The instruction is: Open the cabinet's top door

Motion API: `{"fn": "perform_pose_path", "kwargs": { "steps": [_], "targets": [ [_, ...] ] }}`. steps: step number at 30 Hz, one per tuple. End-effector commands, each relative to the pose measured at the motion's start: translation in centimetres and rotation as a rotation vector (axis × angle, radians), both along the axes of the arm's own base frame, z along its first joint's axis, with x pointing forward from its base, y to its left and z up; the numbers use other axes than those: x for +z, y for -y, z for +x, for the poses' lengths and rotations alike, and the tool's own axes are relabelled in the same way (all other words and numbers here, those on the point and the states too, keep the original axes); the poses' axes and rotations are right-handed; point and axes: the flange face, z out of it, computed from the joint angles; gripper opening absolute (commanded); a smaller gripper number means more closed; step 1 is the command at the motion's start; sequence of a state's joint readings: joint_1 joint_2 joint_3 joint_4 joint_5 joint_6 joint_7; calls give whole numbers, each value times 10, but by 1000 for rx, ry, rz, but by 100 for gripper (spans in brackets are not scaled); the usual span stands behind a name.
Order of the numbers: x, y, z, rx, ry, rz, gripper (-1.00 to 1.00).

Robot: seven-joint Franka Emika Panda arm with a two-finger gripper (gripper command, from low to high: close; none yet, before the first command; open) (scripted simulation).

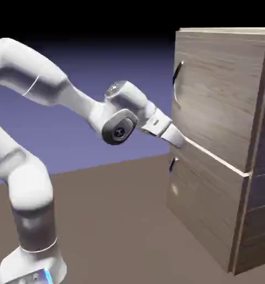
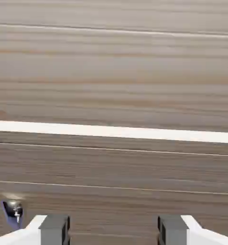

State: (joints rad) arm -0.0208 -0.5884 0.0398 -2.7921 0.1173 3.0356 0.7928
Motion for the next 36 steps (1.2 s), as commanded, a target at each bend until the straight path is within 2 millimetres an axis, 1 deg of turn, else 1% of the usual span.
{"fn": "perform_pose_path", "kwargs": {
  "steps": [1,10,19,27,36],
  "targets": [
    [6,2,0,-38,13,41,0],
    [50,14,-6,-349,130,428,0],
    [83,16,-18,-603,236,840,0],
    [103,8,-29,-779,308,1225,0],
    [112,-13,-38,-925,346,1671,0]
  ]
}}
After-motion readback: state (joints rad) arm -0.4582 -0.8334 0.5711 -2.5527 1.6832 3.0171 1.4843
